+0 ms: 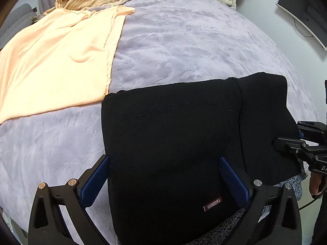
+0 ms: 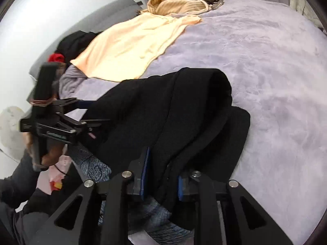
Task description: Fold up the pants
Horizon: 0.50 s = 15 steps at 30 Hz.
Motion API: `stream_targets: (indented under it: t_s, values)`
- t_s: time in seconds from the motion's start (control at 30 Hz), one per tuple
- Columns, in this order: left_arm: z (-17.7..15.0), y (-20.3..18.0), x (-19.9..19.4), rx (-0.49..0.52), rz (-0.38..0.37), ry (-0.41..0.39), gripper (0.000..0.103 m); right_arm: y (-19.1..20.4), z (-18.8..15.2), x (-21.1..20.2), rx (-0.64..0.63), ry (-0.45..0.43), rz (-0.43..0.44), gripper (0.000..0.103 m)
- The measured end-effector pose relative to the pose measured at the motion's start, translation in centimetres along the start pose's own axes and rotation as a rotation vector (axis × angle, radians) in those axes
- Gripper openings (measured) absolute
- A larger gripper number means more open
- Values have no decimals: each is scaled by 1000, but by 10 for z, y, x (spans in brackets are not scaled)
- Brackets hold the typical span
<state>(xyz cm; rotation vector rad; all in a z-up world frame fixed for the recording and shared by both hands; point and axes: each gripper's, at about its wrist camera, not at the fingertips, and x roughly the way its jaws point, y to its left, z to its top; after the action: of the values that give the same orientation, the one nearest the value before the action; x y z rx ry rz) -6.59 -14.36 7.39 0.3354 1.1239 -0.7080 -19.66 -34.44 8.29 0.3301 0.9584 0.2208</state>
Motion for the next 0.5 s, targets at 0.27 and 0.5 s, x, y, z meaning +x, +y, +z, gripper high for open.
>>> stream_targets:
  t_s: [0.27,0.5]
  values:
    - [-2,1,-3,31,1,-44,103,-4,-16,-21,44,-41,-118,19]
    - [-2,18,-2,-63,-34,-50,103,-9,-14,-39,81,-107,-298,84]
